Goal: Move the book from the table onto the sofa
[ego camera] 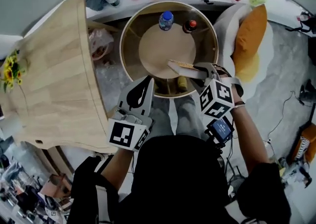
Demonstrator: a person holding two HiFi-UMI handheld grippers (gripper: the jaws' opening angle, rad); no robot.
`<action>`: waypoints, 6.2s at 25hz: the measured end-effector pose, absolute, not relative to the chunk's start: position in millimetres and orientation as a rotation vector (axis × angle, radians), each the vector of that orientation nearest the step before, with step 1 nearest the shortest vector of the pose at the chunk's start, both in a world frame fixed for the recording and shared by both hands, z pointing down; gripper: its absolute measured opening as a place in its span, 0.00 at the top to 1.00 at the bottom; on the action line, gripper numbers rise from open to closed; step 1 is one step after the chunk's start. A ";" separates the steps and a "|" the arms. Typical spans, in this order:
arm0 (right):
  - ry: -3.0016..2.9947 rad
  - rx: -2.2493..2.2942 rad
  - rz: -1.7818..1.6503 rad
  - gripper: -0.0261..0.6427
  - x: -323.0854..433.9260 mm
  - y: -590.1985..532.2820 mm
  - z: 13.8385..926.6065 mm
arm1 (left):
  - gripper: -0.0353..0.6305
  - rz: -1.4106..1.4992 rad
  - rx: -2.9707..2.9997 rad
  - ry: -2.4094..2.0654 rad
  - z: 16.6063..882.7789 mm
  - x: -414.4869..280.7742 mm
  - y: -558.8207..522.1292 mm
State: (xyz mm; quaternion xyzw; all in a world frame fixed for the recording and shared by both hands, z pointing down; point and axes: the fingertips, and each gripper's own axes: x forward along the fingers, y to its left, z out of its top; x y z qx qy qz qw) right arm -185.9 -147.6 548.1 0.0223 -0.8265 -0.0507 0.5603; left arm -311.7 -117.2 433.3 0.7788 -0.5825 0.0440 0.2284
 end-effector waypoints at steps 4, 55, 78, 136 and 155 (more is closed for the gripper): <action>-2.004 0.208 -0.035 0.73 -166.5 -155.2 503.0 | 0.94 0.119 2.233 -1.528 410.3 -294.4 -123.6; -2.167 1.692 0.315 0.73 414.3 1.8 308.5 | 0.94 0.340 2.981 -0.873 277.3 196.4 -53.8; -2.065 1.945 0.444 0.73 475.3 81.5 308.3 | 0.94 0.313 2.982 -0.701 282.4 256.9 9.6; -1.785 1.600 0.803 0.73 485.5 -256.3 554.6 | 0.94 0.442 2.619 -0.868 447.0 235.6 -319.8; -1.610 1.535 0.987 0.74 494.6 -283.6 777.3 | 0.94 0.501 2.500 -0.804 596.7 263.1 -335.6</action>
